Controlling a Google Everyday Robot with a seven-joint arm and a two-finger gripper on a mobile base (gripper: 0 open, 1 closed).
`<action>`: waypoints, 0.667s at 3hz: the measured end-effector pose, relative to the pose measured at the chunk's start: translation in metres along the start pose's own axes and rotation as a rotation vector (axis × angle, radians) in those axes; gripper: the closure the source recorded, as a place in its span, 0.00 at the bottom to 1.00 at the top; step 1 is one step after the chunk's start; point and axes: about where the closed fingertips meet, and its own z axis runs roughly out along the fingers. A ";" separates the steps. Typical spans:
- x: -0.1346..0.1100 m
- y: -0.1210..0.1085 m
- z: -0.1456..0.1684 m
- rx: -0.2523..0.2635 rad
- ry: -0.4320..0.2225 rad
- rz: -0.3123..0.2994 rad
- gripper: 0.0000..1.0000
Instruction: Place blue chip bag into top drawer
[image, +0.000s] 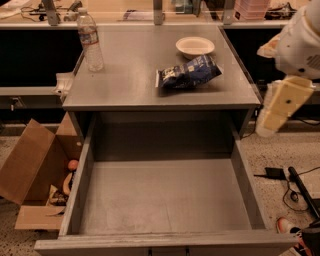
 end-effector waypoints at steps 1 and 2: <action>-0.022 -0.025 0.020 0.010 -0.038 -0.045 0.00; -0.047 -0.054 0.057 -0.018 -0.116 -0.049 0.00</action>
Offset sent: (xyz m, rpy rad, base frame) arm 0.1219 0.0634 -0.0452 0.1800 -0.0146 0.1135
